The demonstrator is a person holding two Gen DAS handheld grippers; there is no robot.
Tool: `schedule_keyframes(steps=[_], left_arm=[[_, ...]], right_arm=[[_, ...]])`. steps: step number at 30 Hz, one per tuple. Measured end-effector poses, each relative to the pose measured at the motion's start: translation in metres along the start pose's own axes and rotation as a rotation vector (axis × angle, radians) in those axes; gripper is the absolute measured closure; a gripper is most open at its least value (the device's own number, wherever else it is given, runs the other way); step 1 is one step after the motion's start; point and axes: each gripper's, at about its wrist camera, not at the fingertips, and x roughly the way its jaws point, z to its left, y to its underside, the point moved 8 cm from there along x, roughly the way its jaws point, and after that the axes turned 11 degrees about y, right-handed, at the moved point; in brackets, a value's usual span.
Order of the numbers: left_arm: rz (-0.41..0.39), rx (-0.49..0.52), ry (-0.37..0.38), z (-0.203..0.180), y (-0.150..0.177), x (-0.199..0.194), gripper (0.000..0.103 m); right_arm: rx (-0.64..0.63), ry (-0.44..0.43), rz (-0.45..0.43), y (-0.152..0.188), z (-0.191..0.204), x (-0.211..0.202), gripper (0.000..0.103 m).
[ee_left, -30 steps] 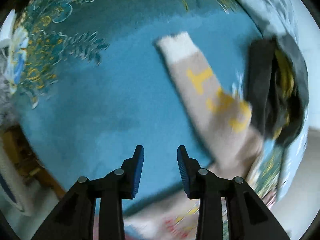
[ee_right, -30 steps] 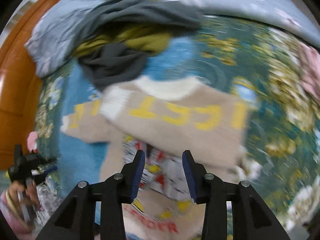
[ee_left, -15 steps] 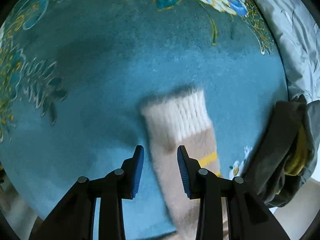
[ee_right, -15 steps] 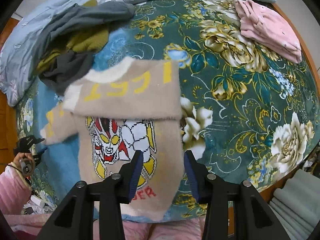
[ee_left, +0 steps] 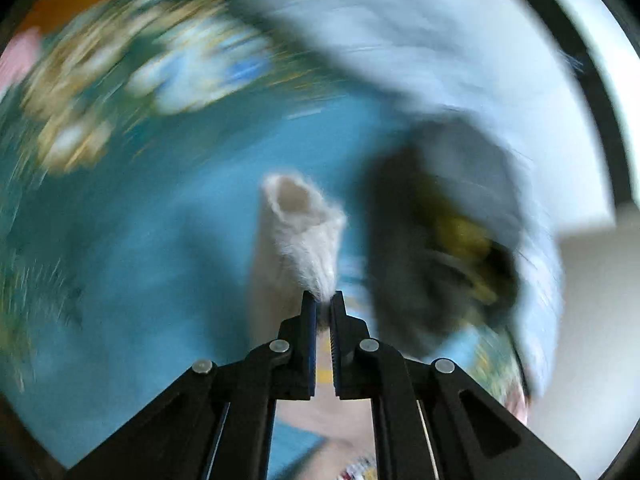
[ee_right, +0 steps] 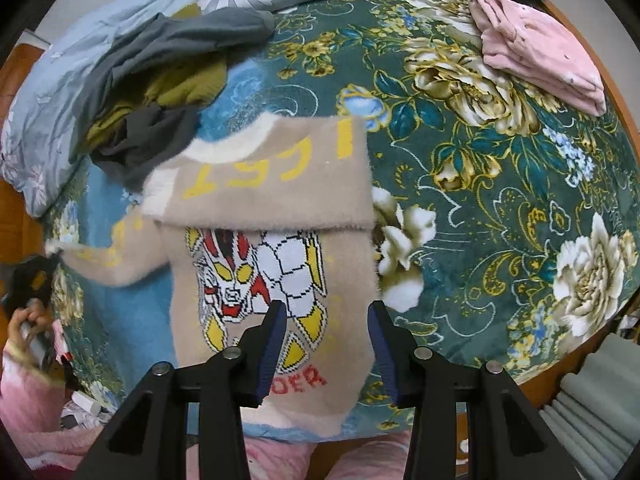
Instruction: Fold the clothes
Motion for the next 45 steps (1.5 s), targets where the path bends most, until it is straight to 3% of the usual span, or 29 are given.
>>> schedule_keyframes(steps=[6, 10, 13, 17, 20, 24, 28, 31, 33, 34, 35, 40, 45], left_arm=[[0.133, 0.34, 0.188, -0.145, 0.054, 0.004, 0.098], [0.25, 0.429, 0.225, -0.208, 0.107, 0.033, 0.098], [0.327, 0.493, 0.212, -0.251, 0.156, 0.052, 0.098], [0.454, 0.559, 0.127, -0.276, 0.22, 0.094, 0.098], [0.55, 0.648, 0.016, -0.279, 0.267, 0.125, 0.098], [0.665, 0.731, -0.122, -0.265, 0.325, 0.169, 0.098], [0.75, 0.802, -0.267, -0.245, 0.362, 0.199, 0.097], [0.749, 0.768, -0.317, -0.234, 0.362, 0.201, 0.095], [0.743, 0.724, -0.314, -0.232, 0.361, 0.198, 0.083], [0.742, 0.697, -0.293, -0.233, 0.36, 0.192, 0.066], [0.733, 0.684, -0.278, -0.234, 0.356, 0.186, 0.061], [0.616, 0.586, -0.272, -0.221, 0.319, 0.149, 0.06], [0.511, 0.371, -0.365, -0.143, 0.276, 0.099, 0.06]], right_arm=[[0.024, -0.087, -0.015, 0.001, 0.0, 0.003, 0.057], [0.025, -0.135, -0.031, -0.005, -0.011, 0.004, 0.057], [0.061, -0.18, -0.05, -0.019, -0.03, 0.006, 0.057], [0.1, -0.222, -0.052, -0.022, -0.061, 0.013, 0.057], [0.127, -0.234, -0.036, -0.015, -0.088, 0.024, 0.057], [0.163, -0.249, -0.014, -0.005, -0.123, 0.037, 0.057], [0.209, -0.253, 0.006, 0.014, -0.158, 0.049, 0.057], [0.214, -0.258, 0.016, 0.019, -0.173, 0.055, 0.057], [0.21, -0.264, 0.022, 0.019, -0.178, 0.058, 0.057], [0.208, -0.267, 0.025, 0.018, -0.178, 0.059, 0.057], [0.206, -0.271, 0.028, 0.017, -0.179, 0.061, 0.057], [0.153, -0.313, 0.04, 0.009, -0.155, 0.063, 0.057], [0.097, -0.365, 0.107, 0.016, -0.117, 0.076, 0.053]])
